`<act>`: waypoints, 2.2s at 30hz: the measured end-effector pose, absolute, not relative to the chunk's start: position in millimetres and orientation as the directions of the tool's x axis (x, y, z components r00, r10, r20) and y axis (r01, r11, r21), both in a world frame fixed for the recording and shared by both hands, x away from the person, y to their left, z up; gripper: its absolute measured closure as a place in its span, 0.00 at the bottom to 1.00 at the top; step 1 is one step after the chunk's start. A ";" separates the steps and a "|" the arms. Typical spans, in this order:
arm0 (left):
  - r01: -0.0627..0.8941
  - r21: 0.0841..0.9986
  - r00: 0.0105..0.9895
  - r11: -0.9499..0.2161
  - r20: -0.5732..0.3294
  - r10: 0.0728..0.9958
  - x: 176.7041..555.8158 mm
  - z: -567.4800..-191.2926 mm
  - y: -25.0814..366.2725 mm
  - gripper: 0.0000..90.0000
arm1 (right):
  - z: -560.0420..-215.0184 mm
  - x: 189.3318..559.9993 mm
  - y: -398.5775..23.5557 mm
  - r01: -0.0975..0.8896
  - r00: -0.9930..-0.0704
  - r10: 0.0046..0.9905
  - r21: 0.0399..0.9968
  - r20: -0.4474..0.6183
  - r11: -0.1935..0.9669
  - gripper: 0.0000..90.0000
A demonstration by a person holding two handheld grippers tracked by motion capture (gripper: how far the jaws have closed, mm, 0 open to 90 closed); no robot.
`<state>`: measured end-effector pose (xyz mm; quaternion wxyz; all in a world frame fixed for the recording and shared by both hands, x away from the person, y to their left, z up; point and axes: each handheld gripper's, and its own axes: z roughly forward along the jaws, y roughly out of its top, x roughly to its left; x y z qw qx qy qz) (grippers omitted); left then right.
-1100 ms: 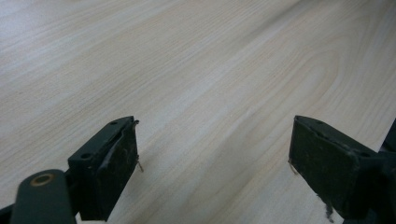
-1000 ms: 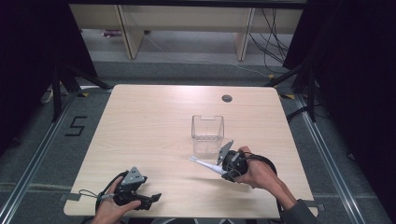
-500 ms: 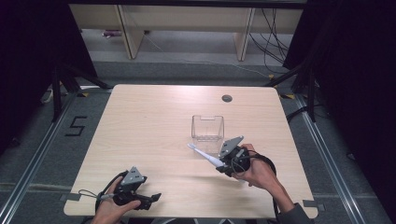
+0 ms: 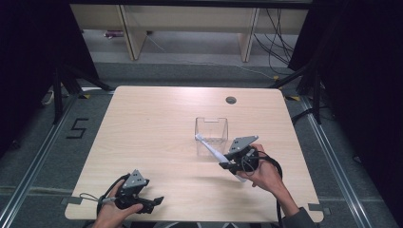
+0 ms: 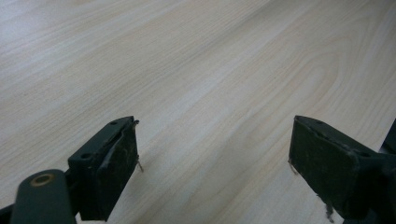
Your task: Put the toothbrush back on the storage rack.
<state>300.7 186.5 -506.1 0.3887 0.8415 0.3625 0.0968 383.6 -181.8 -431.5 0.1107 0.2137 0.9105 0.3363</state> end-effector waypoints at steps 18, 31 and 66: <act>0.535 0.725 0.720 -0.434 -0.123 0.683 300.6 -506.2 186.2 0.17 | -423.1 386.3 -193.6 0.329 -0.864 0.503 0.735 -0.018 0.592 0.74; 0.539 0.732 0.716 -0.418 -0.137 0.684 300.3 -507.1 185.0 0.17 | -414.5 385.6 -201.0 0.350 -0.839 0.544 0.777 0.011 0.523 0.74; 0.540 0.726 0.718 -0.425 -0.135 0.683 300.7 -506.8 184.9 0.17 | -394.4 395.0 -204.4 0.285 -0.836 0.548 0.828 -0.032 0.482 0.74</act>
